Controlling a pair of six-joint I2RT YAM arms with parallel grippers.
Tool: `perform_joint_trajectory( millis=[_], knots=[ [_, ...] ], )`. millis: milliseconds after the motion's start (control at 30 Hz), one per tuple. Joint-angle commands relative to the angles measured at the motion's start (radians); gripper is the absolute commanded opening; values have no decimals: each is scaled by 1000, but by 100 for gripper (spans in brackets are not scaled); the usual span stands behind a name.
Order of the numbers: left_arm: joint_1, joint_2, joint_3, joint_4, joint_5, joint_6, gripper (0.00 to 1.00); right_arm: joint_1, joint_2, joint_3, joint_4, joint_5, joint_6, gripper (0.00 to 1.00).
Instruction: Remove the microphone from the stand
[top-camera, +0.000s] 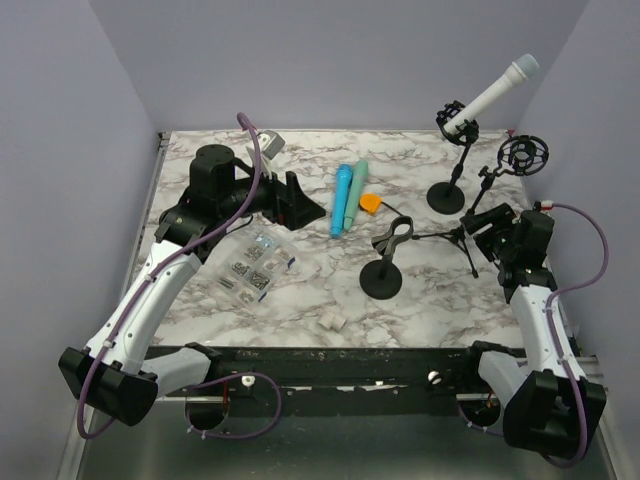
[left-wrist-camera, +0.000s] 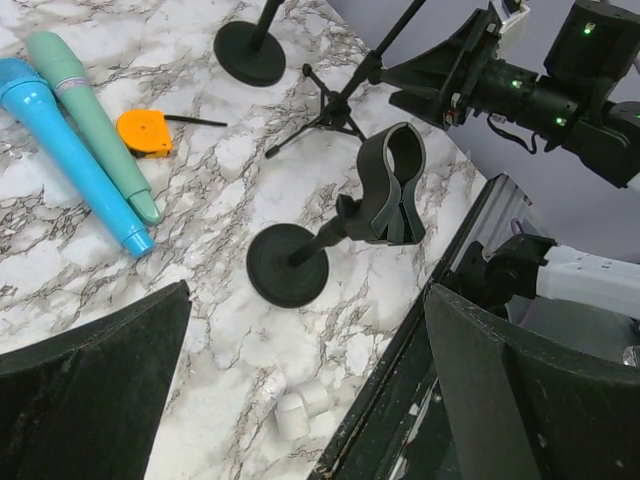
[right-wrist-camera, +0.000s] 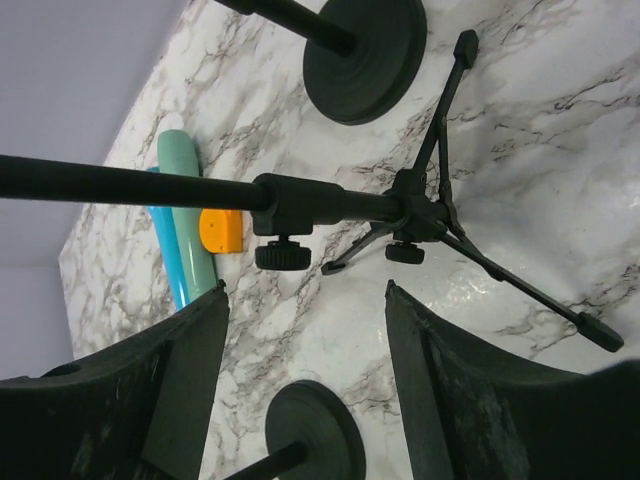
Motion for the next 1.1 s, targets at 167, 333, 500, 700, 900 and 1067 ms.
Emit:
perform_joint_trajectory(
  millis=[167,333,500,700,900,1067],
  knots=[
    [-8,2,-5,5,11,13,98,-62,102,-76,300,-205,105,53],
    [-8,3,-6,4,7,15,98,-76,173,-96,395,-242,157,46],
    [-8,6,-5,3,8,15,99,-82,193,-96,418,-232,172,46],
    [-9,2,-5,3,1,19,98,-82,203,-81,345,-193,132,22],
    [-9,3,-5,5,13,13,98,-81,142,8,62,-5,-30,11],
    [-9,3,-4,5,14,14,99,-49,143,73,-102,203,-138,11]
  ],
)
